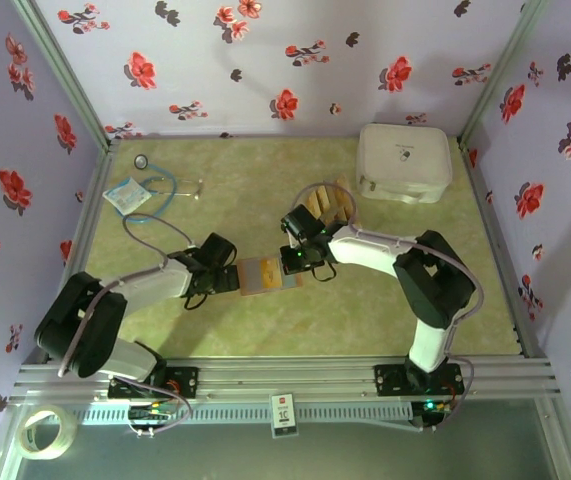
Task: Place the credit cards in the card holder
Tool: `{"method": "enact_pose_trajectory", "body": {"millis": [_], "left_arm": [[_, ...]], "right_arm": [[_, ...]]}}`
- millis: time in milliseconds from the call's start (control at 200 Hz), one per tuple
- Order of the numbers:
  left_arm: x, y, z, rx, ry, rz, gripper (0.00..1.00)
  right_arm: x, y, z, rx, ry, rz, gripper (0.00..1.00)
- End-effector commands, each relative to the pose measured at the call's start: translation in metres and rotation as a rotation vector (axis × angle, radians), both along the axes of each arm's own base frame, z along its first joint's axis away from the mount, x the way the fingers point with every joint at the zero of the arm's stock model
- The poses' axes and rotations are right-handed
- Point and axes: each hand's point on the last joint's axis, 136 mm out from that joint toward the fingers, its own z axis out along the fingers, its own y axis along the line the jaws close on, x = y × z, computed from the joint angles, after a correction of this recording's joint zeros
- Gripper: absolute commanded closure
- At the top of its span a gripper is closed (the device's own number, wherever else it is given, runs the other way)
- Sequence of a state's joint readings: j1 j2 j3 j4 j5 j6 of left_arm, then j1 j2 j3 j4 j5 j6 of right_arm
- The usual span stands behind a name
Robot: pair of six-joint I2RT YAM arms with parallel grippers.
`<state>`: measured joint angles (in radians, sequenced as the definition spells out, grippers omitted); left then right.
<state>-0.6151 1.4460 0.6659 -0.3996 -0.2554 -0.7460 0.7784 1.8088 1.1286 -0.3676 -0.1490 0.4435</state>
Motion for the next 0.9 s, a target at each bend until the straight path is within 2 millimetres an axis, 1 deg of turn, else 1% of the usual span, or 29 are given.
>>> {"method": "enact_pose_trajectory", "body": {"millis": [0, 250, 495, 895], "left_arm": [[0.006, 0.008, -0.001, 0.064, 0.004, -0.008, 0.0], [0.01, 0.005, -0.003, 0.073, 0.014, -0.019, 0.0], [0.013, 0.0, -0.006, 0.073, 0.025, -0.039, 0.0], [0.012, -0.003, -0.012, 0.062, 0.036, -0.048, 0.0]], "right_arm": [[0.006, 0.001, -0.005, -0.022, 0.001, 0.012, 0.99], [0.004, 0.008, -0.013, -0.004, 0.026, 0.018, 1.0], [0.002, 0.016, -0.014, 0.008, 0.035, 0.03, 1.0], [-0.005, 0.031, -0.015, 0.012, 0.045, 0.06, 1.0]]}}
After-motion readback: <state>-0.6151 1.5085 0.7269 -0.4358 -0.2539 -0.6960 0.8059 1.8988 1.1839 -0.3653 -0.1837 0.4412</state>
